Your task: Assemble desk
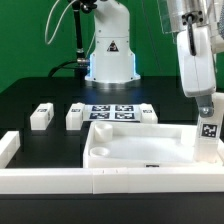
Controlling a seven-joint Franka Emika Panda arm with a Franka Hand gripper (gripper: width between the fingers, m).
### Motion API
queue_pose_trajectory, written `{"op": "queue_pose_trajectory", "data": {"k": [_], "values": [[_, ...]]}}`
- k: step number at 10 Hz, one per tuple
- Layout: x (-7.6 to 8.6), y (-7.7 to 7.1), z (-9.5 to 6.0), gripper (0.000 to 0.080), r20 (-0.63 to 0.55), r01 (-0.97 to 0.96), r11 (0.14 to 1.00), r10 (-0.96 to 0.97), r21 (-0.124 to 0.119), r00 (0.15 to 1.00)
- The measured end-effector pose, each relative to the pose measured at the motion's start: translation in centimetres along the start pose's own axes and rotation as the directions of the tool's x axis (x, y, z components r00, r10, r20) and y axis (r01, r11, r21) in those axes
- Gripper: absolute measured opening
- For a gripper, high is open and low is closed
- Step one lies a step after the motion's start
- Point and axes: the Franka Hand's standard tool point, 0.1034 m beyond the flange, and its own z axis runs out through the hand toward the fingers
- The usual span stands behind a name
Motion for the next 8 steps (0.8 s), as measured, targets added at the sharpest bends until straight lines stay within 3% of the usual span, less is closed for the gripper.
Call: {"op": "queue_pose_trajectory", "data": {"k": [1,2,3,5,8], "values": [[0.0,0.0,0.0,0.0371,0.000,0.005,1.000,-0.005,-0.001,1.000],[-0.1,0.0,-0.2,0.0565,0.002,0.025,1.000,-0.025,0.002,1.000],[-0.5,-0.3,-1.5,0.0623,0.010,0.065,0.998,-0.065,0.018,0.998],[-0.8,-0.5,-4.9,0.0645,0.032,0.091,0.994,-0.093,0.052,0.995],[-0.7,-0.2,-4.1,0.0649,0.027,0.102,0.994,-0.103,0.042,0.994]]}}
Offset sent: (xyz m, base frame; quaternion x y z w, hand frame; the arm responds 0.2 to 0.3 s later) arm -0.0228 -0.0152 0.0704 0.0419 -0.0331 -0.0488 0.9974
